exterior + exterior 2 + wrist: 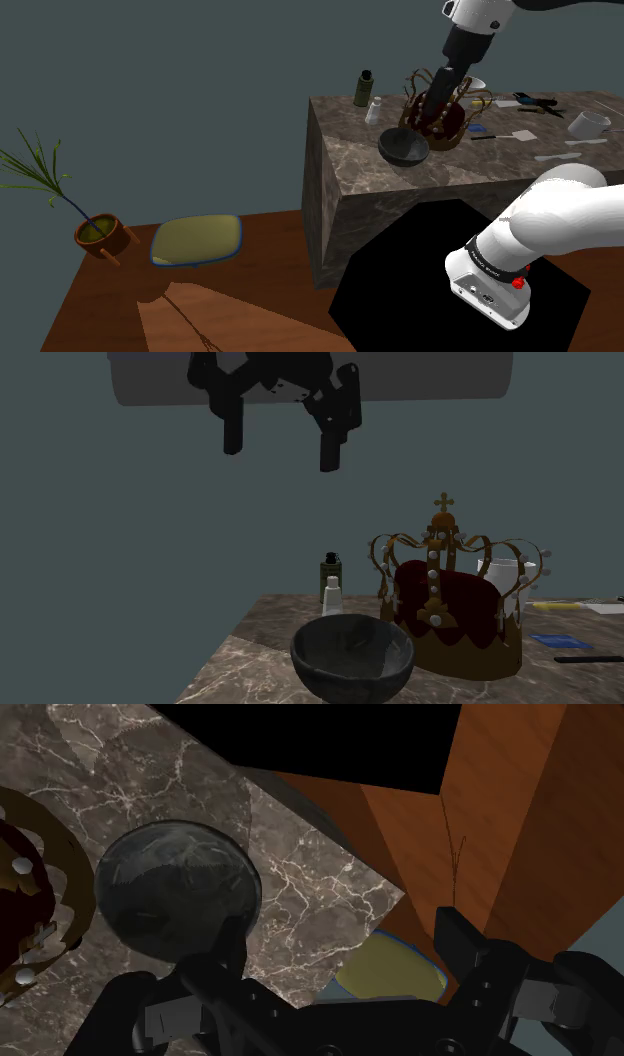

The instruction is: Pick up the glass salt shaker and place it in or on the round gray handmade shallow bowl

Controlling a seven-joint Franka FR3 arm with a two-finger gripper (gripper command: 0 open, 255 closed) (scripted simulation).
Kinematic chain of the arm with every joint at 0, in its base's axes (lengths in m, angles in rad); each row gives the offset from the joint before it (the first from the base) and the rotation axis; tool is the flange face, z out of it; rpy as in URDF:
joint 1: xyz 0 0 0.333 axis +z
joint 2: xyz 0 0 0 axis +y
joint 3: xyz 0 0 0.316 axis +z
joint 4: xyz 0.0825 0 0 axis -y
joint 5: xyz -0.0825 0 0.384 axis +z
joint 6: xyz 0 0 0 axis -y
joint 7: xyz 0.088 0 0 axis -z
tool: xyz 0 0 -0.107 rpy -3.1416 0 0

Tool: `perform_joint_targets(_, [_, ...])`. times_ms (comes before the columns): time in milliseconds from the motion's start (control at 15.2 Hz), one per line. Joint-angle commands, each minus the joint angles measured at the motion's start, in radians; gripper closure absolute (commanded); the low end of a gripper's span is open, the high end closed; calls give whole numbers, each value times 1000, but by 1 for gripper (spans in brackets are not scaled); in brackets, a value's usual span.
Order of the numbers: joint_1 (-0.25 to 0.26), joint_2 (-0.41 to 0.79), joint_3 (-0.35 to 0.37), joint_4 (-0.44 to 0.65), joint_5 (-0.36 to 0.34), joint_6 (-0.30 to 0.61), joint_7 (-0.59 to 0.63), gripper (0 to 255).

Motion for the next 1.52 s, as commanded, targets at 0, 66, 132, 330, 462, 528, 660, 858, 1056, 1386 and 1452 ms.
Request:
perform_joint_targets(0, [0, 0, 0, 0, 0, 0, 0, 0])
perform_joint_targets(66, [-6, 26, -15, 1, -10, 23, -21, 0])
perform_joint_targets(132, [-11, 53, -30, 4, -20, 47, -41, 0])
perform_joint_targets(330, [-26, 142, -73, 21, -44, 115, -101, 0])
perform_joint_targets(462, [-34, 205, -101, 39, -57, 158, -140, 0])
perform_joint_targets(528, [-37, 238, -115, 50, -62, 178, -159, 0])
perform_joint_targets(660, [-44, 306, -141, 77, -69, 217, -198, 0])
perform_joint_targets(858, [-51, 412, -178, 128, -73, 269, -256, 0])
perform_joint_targets(1056, [-57, 522, -213, 190, -68, 312, -314, 0])
perform_joint_targets(1386, [-69, 712, -259, 321, -37, 361, -413, 0])
perform_joint_targets(1452, [-73, 751, -266, 352, -29, 367, -433, 0])
